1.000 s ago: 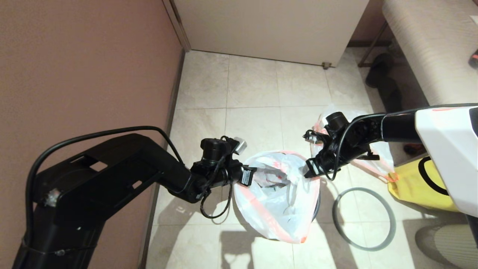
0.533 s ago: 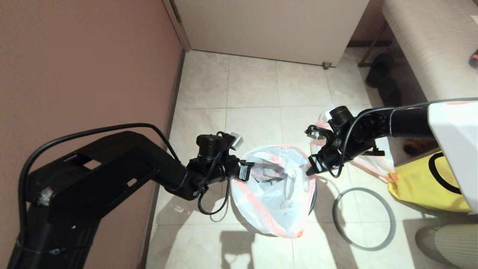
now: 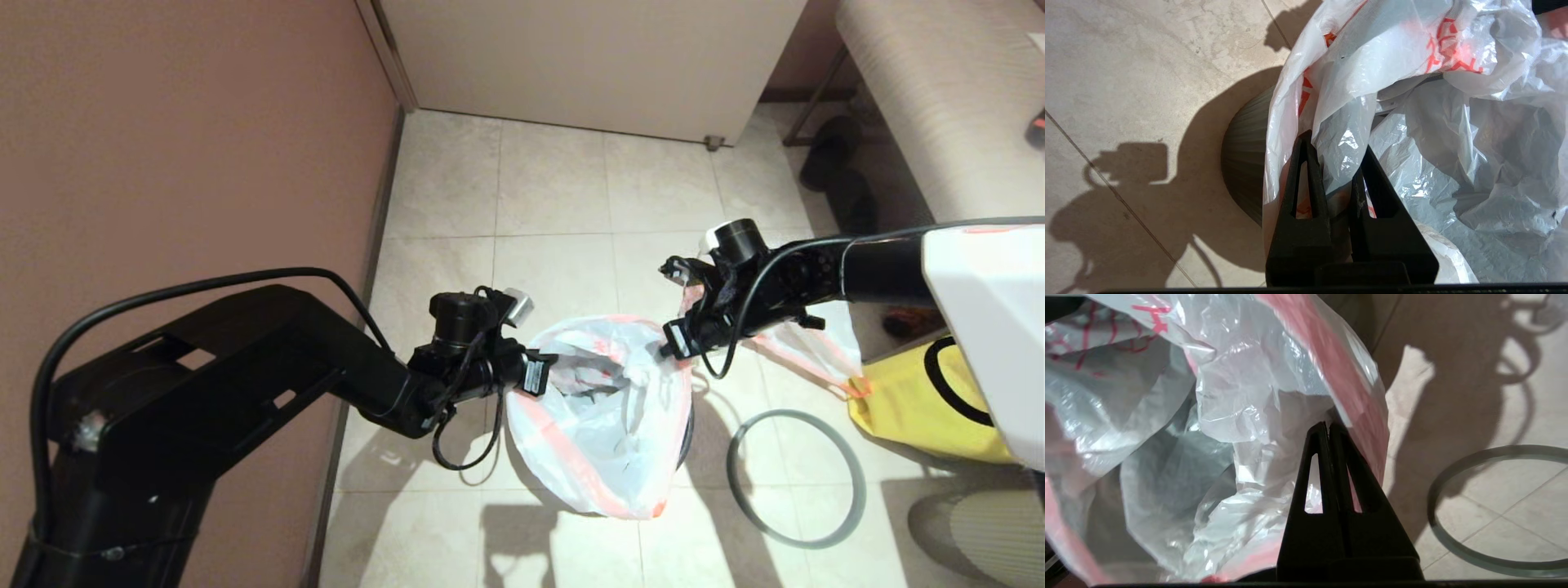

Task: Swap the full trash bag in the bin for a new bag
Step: Put the new garbage bag on the trash can

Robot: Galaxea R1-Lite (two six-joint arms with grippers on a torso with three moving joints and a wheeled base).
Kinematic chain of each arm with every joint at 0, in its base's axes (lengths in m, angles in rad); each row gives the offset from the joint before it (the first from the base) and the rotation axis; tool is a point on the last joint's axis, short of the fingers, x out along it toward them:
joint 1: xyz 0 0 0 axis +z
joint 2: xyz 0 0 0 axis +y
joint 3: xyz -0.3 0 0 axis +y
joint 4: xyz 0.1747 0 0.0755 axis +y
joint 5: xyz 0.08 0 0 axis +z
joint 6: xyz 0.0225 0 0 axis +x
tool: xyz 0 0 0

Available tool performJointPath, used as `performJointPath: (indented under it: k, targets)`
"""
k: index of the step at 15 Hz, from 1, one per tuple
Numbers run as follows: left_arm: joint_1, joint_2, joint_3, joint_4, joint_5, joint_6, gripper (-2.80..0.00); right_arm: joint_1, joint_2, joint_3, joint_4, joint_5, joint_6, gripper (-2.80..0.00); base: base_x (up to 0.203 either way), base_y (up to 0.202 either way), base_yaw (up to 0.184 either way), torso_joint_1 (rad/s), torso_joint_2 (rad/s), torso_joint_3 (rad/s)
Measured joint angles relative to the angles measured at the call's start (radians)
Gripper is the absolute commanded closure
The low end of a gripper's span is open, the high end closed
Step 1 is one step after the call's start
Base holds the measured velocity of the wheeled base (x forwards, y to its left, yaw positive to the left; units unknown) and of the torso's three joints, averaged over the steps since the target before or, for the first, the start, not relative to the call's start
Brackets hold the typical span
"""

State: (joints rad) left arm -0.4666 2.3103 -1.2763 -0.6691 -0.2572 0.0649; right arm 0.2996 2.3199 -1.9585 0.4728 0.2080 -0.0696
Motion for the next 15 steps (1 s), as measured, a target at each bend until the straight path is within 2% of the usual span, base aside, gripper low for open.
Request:
performJointPath:
  k: [3, 9, 15]
  targets:
    - [0.001, -0.004, 0.001, 0.0, -0.001, 0.001, 0.0, -0.003, 0.009, -0.006, -0.076, -0.03, 0.002, 0.0, 0.0, 0.0, 0.0, 0.0, 0.0, 0.0]
    - [0.001, -0.004, 0.0, -0.001, -0.001, 0.002, 0.0, -0.033, -0.019, -0.005, -0.074, -0.03, 0.002, 0.0, 0.0, 0.0, 0.0, 0.0, 0.0, 0.0]
    - [0.0, -0.003, 0.0, 0.0, -0.001, 0.002, 0.0, -0.024, 0.018, 0.002, -0.073, -0.03, 0.0, 0.0, 0.0, 0.0, 0.0, 0.0, 0.0, 0.0]
